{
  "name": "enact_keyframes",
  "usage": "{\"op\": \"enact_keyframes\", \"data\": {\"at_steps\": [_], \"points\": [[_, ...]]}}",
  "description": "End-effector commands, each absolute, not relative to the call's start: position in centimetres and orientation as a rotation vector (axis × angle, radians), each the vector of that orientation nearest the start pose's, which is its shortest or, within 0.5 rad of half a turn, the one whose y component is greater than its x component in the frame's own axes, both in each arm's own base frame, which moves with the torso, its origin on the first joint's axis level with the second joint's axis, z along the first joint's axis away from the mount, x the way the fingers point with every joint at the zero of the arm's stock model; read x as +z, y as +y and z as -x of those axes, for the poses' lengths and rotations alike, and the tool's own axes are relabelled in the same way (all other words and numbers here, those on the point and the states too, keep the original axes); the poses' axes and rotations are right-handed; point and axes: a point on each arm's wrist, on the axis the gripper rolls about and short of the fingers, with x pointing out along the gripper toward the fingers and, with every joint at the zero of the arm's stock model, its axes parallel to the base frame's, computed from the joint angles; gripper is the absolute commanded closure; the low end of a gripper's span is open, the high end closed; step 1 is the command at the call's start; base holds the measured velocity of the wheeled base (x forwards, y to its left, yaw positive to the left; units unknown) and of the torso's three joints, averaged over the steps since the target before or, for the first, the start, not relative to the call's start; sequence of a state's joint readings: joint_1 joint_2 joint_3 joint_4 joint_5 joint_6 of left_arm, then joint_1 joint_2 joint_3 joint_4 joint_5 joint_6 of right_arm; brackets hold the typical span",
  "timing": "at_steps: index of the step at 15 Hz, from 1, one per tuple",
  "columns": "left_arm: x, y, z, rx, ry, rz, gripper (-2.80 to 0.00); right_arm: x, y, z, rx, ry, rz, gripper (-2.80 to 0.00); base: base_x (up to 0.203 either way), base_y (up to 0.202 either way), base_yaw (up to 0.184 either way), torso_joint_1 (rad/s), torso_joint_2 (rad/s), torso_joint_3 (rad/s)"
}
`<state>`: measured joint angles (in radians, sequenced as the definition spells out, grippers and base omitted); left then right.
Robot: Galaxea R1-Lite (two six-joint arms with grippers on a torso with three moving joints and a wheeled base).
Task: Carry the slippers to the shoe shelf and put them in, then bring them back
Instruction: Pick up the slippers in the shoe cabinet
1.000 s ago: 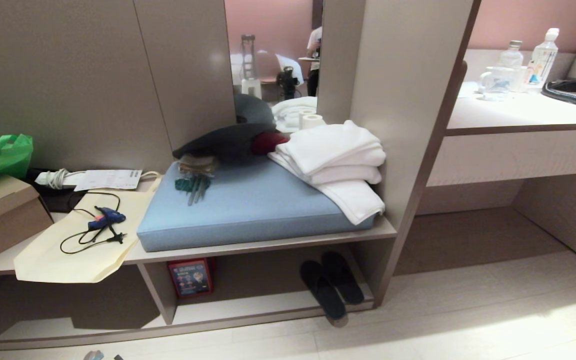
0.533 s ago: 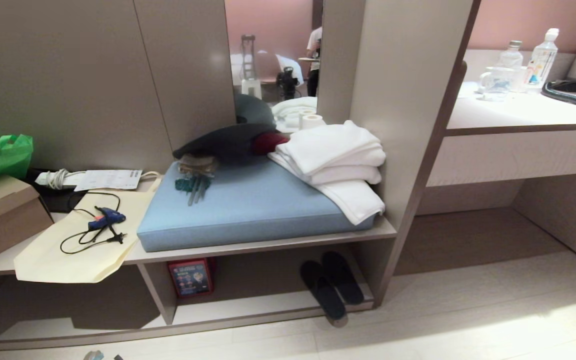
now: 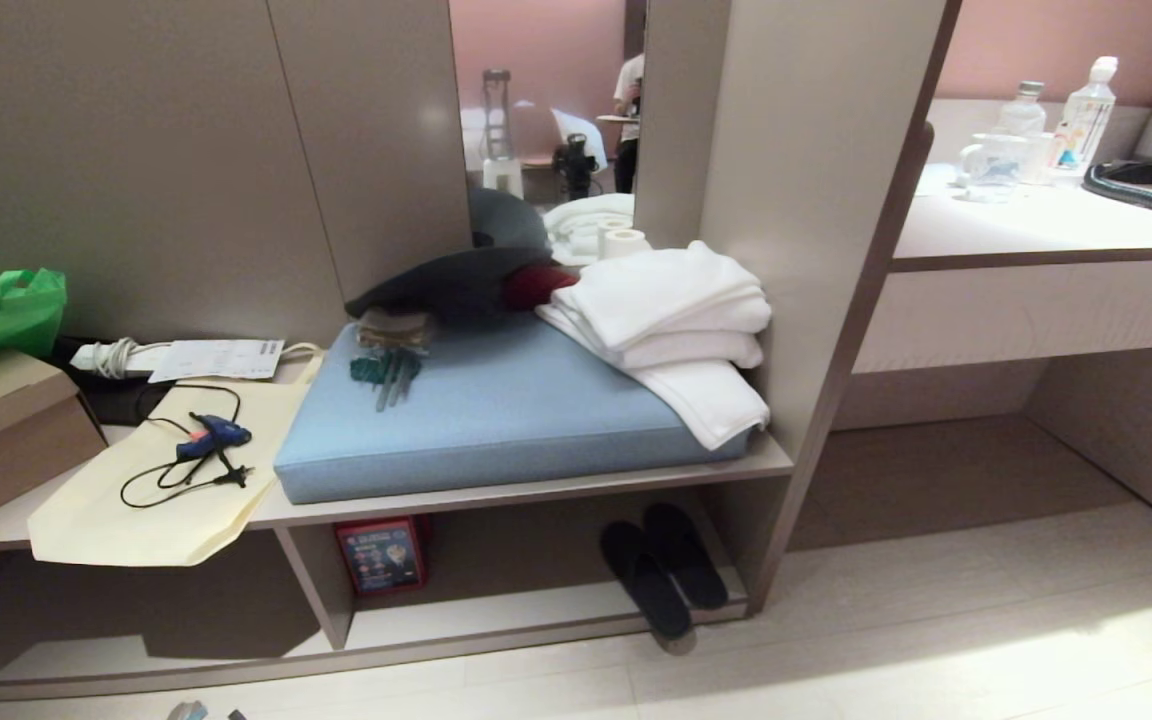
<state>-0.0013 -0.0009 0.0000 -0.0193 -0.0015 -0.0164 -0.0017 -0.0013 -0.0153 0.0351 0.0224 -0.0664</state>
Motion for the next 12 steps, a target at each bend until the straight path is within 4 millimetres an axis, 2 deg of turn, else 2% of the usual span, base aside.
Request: {"op": "enact_keyframes", "data": {"at_steps": [1,12], "points": [[7.54,0.0,2.23,-0.001,-0.014,0.017,0.0,7.61,0.06,2.4,0.022,0.019,0.064,0.0,0.0,0.0,0.0,0.0,0.0,0.0],[7.54,0.0,2.23,-0.002,-0.014,0.017,0.0,7.54,0.05,2.38,0.021,0.021,0.058,0.0,0.0,0.0,0.0,0.0,0.0,0.0]]}}
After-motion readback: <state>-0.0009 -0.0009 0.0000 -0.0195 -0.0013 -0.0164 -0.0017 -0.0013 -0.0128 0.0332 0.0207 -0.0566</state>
